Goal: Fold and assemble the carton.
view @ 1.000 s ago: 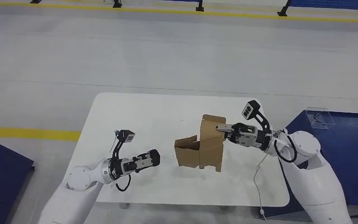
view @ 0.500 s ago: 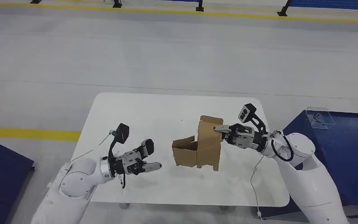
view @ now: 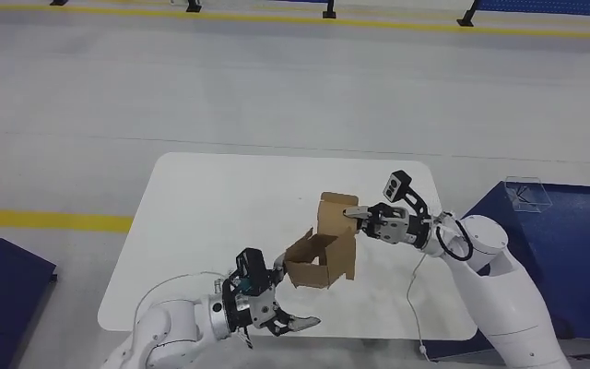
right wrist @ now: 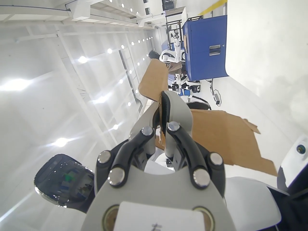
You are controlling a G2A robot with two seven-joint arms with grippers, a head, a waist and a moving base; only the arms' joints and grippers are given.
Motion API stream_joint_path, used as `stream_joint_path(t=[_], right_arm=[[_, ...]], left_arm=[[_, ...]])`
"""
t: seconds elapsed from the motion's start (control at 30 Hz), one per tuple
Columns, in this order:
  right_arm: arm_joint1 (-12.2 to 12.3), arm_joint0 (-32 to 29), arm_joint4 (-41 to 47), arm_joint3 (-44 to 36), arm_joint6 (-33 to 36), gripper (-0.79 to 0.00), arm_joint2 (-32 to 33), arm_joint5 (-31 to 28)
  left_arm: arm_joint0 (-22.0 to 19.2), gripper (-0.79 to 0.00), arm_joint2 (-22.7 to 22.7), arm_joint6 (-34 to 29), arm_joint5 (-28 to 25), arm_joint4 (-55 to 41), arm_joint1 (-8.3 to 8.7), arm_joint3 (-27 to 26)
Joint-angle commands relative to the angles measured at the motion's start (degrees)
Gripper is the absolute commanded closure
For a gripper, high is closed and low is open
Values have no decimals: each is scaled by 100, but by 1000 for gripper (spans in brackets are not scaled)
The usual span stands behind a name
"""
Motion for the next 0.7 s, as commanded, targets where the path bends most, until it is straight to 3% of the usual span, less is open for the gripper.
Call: stream_joint_path(t=[0.0,0.37,0.67], right_arm=[[-10,10,15,36,-16,0,-44,7],[-127,118,385,258,182,0,-603,341],[-162,222,601,476,413,0,-661,349]], left_arm=[[19,-785,90,-34,-29,77,-1,-137],[-354,-785,873,-407,126,280,-99,-203],[-490,-785,925,-406,300,149,-121,-65]])
